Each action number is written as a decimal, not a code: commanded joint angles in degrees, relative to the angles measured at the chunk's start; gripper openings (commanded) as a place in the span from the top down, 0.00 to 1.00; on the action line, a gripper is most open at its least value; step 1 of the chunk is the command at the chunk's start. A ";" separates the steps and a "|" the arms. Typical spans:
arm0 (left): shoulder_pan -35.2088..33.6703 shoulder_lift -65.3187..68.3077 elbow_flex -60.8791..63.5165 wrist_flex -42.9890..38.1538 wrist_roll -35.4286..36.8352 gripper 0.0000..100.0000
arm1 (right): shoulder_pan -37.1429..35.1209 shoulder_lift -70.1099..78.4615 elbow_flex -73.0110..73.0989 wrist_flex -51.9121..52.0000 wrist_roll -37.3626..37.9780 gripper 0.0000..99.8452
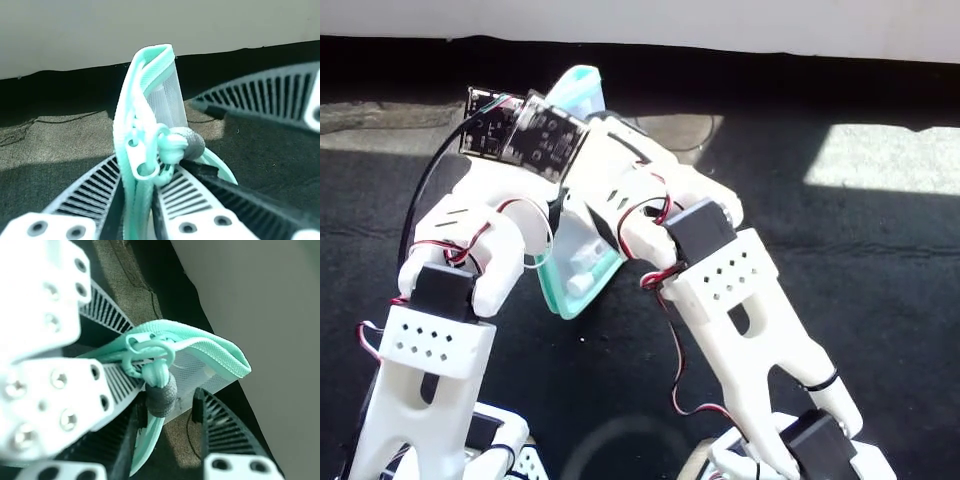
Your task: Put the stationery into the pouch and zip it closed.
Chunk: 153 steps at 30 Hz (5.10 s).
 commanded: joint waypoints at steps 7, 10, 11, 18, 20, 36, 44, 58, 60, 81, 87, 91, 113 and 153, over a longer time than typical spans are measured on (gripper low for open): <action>0.48 -0.04 -1.45 0.26 -0.35 0.99 | -3.21 -1.71 -2.68 0.40 2.37 0.99; 0.48 -0.31 -1.27 0.44 -0.35 0.99 | 1.54 -1.80 -3.21 0.31 2.29 0.99; 0.48 -0.31 -1.54 0.88 -0.35 0.99 | 3.56 -1.80 -3.38 0.22 2.29 0.99; 0.75 -0.31 -1.63 1.14 -0.35 0.99 | 13.41 -1.36 -4.35 -2.95 2.29 0.99; 0.57 -0.40 -1.80 1.14 -0.35 0.99 | 14.46 -1.36 -4.26 -3.03 2.29 0.99; -0.92 0.13 -10.51 1.05 -26.11 0.99 | 9.36 -11.03 -2.68 11.65 -30.24 0.76; -4.18 0.22 -12.44 1.14 -33.14 0.99 | 7.52 -19.03 3.56 13.58 -30.33 0.76; -3.56 0.13 5.32 0.79 -19.96 0.99 | 3.56 -17.45 23.16 -7.16 -33.85 0.75; -2.59 0.13 5.32 0.79 -18.02 0.99 | 3.56 -17.45 23.69 -7.60 -36.22 0.71; 1.10 0.13 6.55 7.30 -16.70 0.99 | 17.27 -18.24 26.86 0.31 -37.27 0.68; 1.80 0.13 6.20 5.89 -16.18 0.99 | 15.69 -19.74 26.68 7.52 -37.63 0.68; 2.42 0.22 6.37 2.55 -10.02 0.99 | 15.43 -30.46 27.47 10.51 -38.33 0.68; 7.43 18.59 -4.18 2.11 -9.58 0.99 | 22.55 -56.48 71.52 -26.95 -41.23 0.68; 7.16 18.68 -4.09 3.52 -9.67 0.99 | 16.04 -36.26 55.25 -31.60 -52.04 0.67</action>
